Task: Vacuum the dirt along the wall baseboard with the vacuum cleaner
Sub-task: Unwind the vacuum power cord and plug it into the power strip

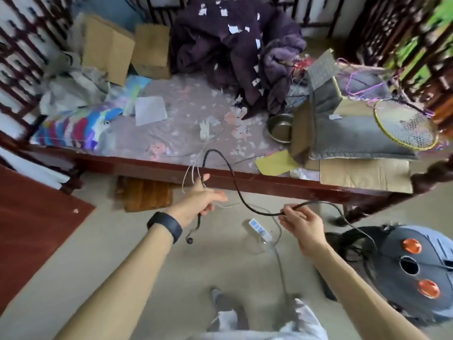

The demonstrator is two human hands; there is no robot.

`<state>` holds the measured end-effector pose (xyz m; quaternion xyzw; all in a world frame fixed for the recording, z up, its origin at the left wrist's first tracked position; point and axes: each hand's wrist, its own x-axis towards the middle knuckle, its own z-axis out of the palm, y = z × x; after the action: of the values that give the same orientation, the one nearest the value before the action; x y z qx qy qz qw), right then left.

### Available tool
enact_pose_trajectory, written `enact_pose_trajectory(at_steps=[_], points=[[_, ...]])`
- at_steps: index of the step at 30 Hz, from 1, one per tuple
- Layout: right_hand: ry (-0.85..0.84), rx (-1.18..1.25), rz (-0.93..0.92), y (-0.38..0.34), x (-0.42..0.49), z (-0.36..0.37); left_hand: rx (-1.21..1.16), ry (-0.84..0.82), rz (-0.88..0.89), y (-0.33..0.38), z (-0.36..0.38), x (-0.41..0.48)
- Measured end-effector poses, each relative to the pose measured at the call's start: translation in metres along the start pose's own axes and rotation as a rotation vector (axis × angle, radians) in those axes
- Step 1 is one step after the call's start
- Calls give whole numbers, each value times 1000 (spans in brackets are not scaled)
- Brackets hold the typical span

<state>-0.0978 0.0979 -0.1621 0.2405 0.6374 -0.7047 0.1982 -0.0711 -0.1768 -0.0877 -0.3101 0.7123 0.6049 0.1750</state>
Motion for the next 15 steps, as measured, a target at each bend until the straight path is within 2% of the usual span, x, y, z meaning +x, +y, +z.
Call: enact_pose_trajectory(at_steps=[2, 4, 7, 9, 11, 13, 15], points=[[-13, -68, 1, 6, -17, 16, 107, -148, -1, 14, 32, 13], [-8, -37, 15, 8, -31, 28, 273, -288, 16, 14, 61, 16], [-67, 169, 30, 3, -44, 34, 441, -473, 137, 8, 91, 20], [9, 339, 88, 0, -43, 21, 553, -526, 205, 5, 100, 26], [147, 648, 208, -1, -33, -14, 667, -542, 242, 2, 100, 36], [299, 911, 252, 0, -21, -61, 768, -450, 235, -2, 89, 53], [444, 956, 264, 10, -14, -108, 841, -286, 223, -6, 67, 75]])
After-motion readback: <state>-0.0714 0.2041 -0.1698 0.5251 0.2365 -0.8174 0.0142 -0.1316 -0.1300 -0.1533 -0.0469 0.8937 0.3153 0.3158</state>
